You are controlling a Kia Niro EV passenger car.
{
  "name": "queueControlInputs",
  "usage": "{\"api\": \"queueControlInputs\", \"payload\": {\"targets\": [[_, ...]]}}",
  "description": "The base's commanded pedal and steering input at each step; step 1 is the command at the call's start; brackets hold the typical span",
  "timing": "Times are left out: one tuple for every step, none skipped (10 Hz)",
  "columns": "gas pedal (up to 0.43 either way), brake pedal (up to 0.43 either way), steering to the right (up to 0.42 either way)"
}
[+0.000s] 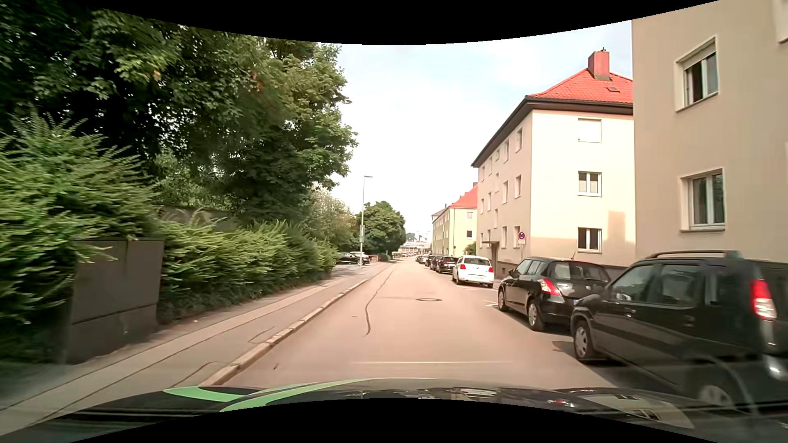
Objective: Follow the waypoints while adhering to traffic rules and regulations
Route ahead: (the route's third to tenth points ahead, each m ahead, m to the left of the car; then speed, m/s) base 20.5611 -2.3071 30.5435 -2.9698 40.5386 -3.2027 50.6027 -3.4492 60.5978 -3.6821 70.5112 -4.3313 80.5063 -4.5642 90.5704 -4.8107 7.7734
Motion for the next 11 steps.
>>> {"api": "queueControlInputs", "payload": {"targets": [[0.059, 0.000, 0.015], [0.059, 0.000, 0.015], [0.059, 0.000, 0.015], [0.059, 0.000, 0.015], [0.059, 0.000, 0.013], [0.059, 0.000, 0.012], [0.059, 0.000, 0.012], [0.059, 0.000, 0.011], [0.059, 0.000, 0.011], [0.059, 0.000, 0.010], [0.059, 0.000, 0.009]]}}
